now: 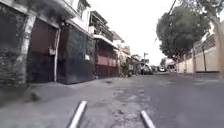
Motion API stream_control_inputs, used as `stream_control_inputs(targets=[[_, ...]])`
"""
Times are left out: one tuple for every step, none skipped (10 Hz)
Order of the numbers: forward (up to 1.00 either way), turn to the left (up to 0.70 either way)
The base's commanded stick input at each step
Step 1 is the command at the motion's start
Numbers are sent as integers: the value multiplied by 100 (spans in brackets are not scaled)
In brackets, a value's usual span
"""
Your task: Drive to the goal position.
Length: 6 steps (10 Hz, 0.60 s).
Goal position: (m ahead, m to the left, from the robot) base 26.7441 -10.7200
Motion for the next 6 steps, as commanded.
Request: stream_control_inputs(targets=[[100, -30], [100, -40], [100, -40], [100, -40], [100, -32], [100, -21]])
